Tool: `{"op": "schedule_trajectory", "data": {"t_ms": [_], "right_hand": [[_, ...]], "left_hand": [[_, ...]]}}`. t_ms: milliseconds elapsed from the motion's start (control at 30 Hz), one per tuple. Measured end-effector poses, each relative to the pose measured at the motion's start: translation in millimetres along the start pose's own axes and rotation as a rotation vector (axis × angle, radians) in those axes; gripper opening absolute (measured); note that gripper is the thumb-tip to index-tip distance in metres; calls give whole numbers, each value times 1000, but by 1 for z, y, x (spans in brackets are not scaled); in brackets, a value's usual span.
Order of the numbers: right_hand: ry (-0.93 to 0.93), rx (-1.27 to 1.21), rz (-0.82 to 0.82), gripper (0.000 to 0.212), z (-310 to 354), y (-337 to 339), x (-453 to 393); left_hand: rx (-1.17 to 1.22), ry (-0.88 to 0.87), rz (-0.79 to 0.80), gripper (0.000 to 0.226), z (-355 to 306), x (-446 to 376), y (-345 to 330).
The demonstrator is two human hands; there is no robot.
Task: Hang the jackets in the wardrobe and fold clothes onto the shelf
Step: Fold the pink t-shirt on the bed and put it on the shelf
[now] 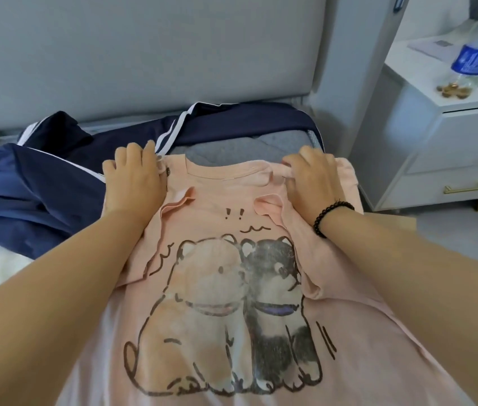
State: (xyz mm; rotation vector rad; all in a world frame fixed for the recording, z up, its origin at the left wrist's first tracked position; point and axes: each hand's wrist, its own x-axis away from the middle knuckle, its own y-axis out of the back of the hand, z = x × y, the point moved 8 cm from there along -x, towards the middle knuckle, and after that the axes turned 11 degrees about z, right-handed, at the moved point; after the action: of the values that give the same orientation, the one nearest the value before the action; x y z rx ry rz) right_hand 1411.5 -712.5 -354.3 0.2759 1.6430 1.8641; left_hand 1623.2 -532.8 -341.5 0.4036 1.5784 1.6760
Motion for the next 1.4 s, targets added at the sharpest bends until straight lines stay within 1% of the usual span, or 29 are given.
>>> {"op": "schedule_trajectory", "data": {"t_ms": [67, 133, 200, 300, 333, 367, 400, 433, 500, 533, 633, 667, 733, 833, 933, 1000, 1067, 1100, 1133, 1200, 1233, 1300, 1333, 1400], "right_hand": [[-17, -102, -18, 23, -3, 14, 15], [2, -161, -34, 18, 0, 29, 32], [68, -165, -19, 13, 7, 40, 51], [130, -111, -19, 7, 13, 59, 80], [118, -92, -13, 17, 13, 66, 89], [100, -63, 12, 32, 13, 71, 97], [85, -31, 29, 42, 14, 76, 106], [89, -7, 38, 46, 17, 83, 112], [122, 15, 113, 38, 23, 88, 124], [132, 6, 126, 33, 24, 92, 129], [146, -71, 86, 27, 25, 113, 141], [159, -99, 79, 24, 27, 120, 145], [164, -169, 131, 20, 31, 129, 155], [123, -240, 230, 19, 33, 136, 178], [75, -237, 274, 24, 37, 136, 211], [30, -208, 329, 28, 39, 129, 239], [34, -182, 371, 31, 46, 124, 271], [60, -165, 388, 36, 51, 122, 288], [92, -143, 408, 45, 57, 122, 305], [154, -128, 438, 72, 71, 128, 339], [186, -137, 428, 78, 77, 133, 355], [222, -127, 381, 71, 87, 140, 384], [212, -118, 412, 66, 90, 137, 398], [165, -80, 557, 52, 94, 123, 428]], "left_hand": [[-23, -41, 0, 21, -6, 6, 5], [8, -56, 40, 11, -7, 13, 10], [37, -30, 97, 10, -7, 22, 17], [-43, 21, 263, 16, -13, 42, 20], [-27, 54, 300, 18, -11, 52, 21], [16, 86, 323, 21, -7, 62, 25], [51, 106, 328, 26, -3, 73, 28], [44, 95, 317, 31, -1, 83, 33], [25, 37, 252, 35, 1, 98, 48], [40, 5, 184, 33, 1, 103, 60], [106, -17, -66, 18, 7, 118, 101], [120, -36, -127, 15, 8, 125, 113], [99, -149, -174, 13, 1, 140, 132], [145, -359, -119, 6, -11, 166, 152], [188, -511, -22, 14, -16, 208, 156], [121, -632, 18, 21, -13, 239, 153], [82, -705, 49, 33, -5, 265, 152], [77, -752, 45, 35, -2, 280, 153], [60, -798, 38, 28, 0, 295, 156], [34, -854, 36, 13, 4, 326, 160], [30, -877, 53, 13, 7, 340, 161], [18, -921, 105, 15, 15, 369, 160], [10, -943, 121, 19, 18, 385, 160], [-11, -980, 131, 20, 24, 417, 160]]}}
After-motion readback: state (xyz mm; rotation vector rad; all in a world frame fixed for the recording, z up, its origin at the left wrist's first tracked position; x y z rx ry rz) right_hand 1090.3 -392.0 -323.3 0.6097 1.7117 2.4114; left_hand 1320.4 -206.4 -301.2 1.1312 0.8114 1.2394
